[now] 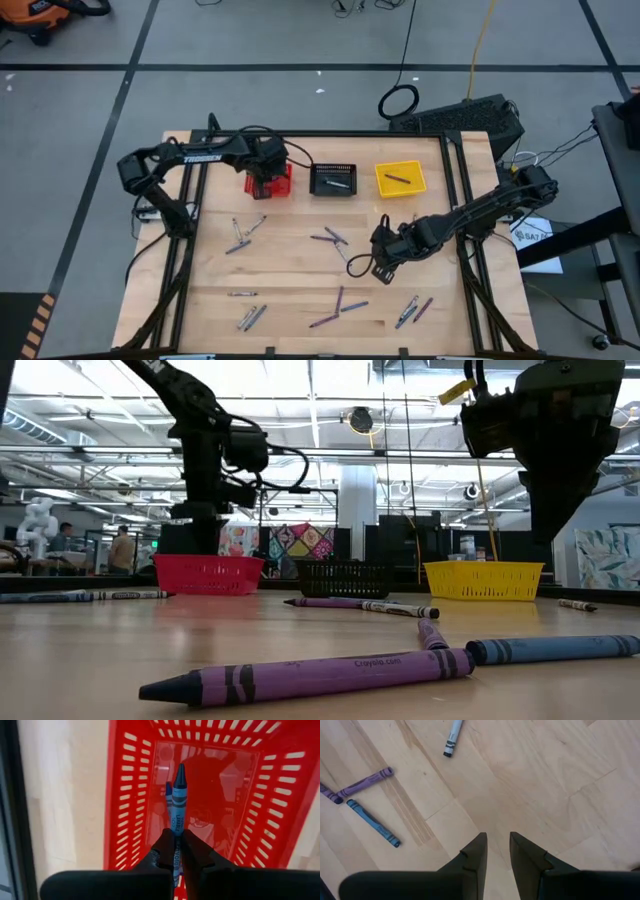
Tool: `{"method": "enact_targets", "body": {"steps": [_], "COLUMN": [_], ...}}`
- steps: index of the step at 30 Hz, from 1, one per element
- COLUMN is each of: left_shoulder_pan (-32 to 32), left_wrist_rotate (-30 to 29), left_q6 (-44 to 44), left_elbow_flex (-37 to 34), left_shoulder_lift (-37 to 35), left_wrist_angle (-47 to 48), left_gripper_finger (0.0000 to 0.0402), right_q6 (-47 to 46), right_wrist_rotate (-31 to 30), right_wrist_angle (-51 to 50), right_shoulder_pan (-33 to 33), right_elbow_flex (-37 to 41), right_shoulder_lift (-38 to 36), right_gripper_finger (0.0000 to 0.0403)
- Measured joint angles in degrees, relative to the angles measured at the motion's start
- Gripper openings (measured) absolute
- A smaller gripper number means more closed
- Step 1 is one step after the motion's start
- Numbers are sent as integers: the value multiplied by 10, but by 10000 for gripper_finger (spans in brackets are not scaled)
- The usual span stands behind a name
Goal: Sort crayons
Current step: Put the blue crayon into the red basket, then put the purple crayon into the yellow basket
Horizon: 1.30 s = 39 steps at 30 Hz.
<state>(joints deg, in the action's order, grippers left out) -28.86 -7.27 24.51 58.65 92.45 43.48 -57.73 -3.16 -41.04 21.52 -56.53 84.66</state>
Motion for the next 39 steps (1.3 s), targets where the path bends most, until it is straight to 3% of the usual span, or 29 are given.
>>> {"method": "enact_targets", "body": {"steps": [9, 18, 27, 39], "left_shoulder_pan": [0, 37, 133, 296], "left_wrist_rotate": [-2, -4, -2, 16], "left_q6": [-1, -32, -131, -284], "left_elbow_flex": [0, 6, 27, 27], "left_shoulder_lift": [2, -23, -74, -80], "left_wrist_angle": [1, 27, 73, 67], "left_gripper_finger": [73, 81, 82, 82], "right_q6": [1, 1, 1, 31], "right_wrist_rotate": [-5, -13, -14, -17], "right_wrist_angle": [1, 69, 99, 104], "right_shoulder_pan": [0, 0, 0, -7], "right_elbow_flex": [0, 0, 0, 0], "right_shoulder_lift": [0, 0, 0, 0], "right_gripper_finger": [70, 70, 70, 70]}}
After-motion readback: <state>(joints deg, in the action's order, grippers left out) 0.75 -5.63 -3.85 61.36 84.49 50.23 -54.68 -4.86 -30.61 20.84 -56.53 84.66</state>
